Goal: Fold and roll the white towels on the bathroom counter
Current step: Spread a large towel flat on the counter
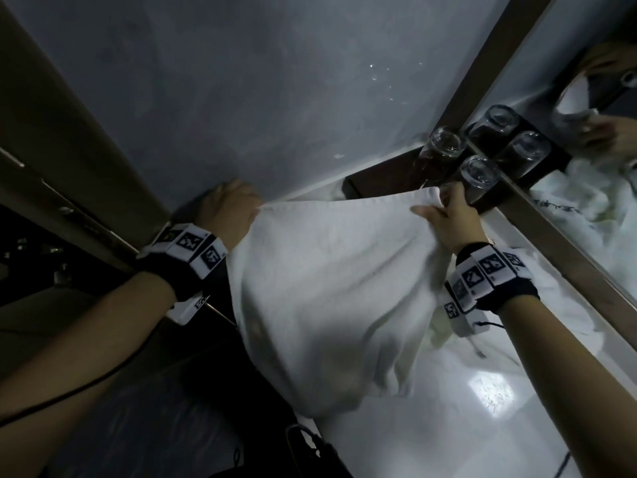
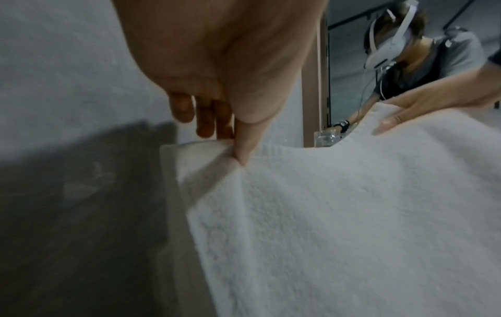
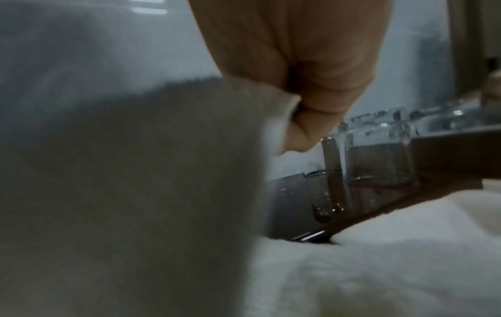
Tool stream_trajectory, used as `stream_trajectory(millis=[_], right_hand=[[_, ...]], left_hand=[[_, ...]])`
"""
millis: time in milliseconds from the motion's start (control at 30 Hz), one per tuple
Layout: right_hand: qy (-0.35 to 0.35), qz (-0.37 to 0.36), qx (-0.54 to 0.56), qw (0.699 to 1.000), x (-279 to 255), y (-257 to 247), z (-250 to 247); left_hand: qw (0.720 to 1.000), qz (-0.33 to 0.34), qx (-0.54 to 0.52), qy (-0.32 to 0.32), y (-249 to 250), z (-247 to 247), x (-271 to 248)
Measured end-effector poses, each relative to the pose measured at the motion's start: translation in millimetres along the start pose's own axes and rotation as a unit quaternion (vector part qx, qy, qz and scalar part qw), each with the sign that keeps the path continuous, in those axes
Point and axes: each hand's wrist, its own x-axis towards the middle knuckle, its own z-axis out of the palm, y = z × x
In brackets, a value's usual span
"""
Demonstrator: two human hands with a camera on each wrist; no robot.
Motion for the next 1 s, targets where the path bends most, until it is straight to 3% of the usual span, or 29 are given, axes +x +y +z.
stream_trajectory(millis=[133,233,300,433,600,767,867,1000], right_hand=[[0.001,-0.006,0.087,0.996,9.8,2.8,8.2],[-0.027,-0.003,0.066,0.997,12.4,11.0,10.4],[-0.039,0.006,0.024,0.999,8.5,16.6,9.5],[0.010,-0.024,-0.013,1.000,-14.5,24.3,8.6],[0.059,-0.072,0.026,0.995,-66.2,43.3,15.9],[0.019,-0.103,0.021,0.994,-126.9,70.7,29.5],[-0.019,-0.040,0.017,0.999,-155.6,85.6,36.6],[-0.130,0.032,-0.050,0.990,-183.3,97.0,43.1]], left_hand=[[0.998,-0.024,-0.041,0.032,12.6,14.3,10.0],[0.998,-0.054,-0.028,0.008,25.5,35.8,9.8],[0.995,-0.056,-0.085,-0.024,39.4,52.9,1.5],[0.993,0.044,-0.104,-0.041,78.3,83.1,-32.2],[0.986,0.096,-0.128,-0.049,127.0,98.1,-75.5],[0.985,0.109,-0.113,-0.064,149.0,109.0,-109.3],[0.988,0.104,-0.089,-0.074,154.4,114.4,-126.4],[0.989,0.091,-0.075,-0.087,158.7,119.1,-145.4]])
